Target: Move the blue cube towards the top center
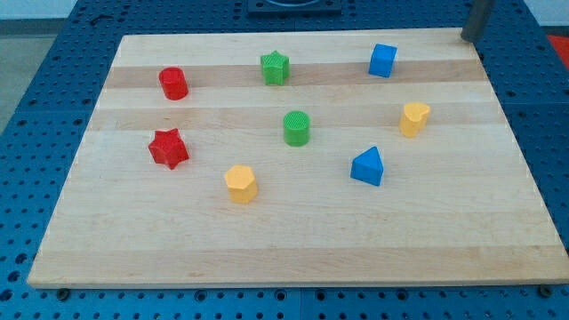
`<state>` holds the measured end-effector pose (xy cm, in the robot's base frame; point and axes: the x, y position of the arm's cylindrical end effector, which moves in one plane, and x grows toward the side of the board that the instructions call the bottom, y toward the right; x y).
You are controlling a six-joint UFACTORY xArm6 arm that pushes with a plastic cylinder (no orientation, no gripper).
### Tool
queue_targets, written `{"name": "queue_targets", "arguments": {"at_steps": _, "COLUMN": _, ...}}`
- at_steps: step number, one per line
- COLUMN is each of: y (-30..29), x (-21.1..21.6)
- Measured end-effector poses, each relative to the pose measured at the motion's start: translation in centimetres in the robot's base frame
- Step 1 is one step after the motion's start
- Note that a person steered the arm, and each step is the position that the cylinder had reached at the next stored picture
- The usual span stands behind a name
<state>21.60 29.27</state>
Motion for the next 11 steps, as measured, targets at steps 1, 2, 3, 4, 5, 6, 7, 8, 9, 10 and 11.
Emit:
{"name": "queue_targets", "arguments": {"at_steps": 1, "y": -1.9, "x": 0.5}}
{"name": "queue_targets", "arguments": {"at_steps": 2, "y": -3.3, "x": 1.2}}
{"name": "queue_targets", "arguments": {"at_steps": 3, "y": -4.6, "x": 1.3}}
{"name": "queue_targets", "arguments": {"at_steps": 4, "y": -7.3, "x": 3.2}}
{"name": "queue_targets", "arguments": {"at_steps": 5, "y": -8.8, "x": 5.7}}
{"name": "queue_targets", "arguments": {"at_steps": 6, "y": -10.2, "x": 7.6}}
{"name": "queue_targets", "arguments": {"at_steps": 7, "y": -13.2, "x": 7.5}}
{"name": "queue_targets", "arguments": {"at_steps": 8, "y": -15.0, "x": 6.7}}
{"name": "queue_targets", "arguments": {"at_steps": 9, "y": -16.5, "x": 5.9}}
{"name": "queue_targets", "arguments": {"at_steps": 10, "y": -16.6, "x": 5.4}}
{"name": "queue_targets", "arguments": {"at_steps": 11, "y": -16.9, "x": 5.4}}
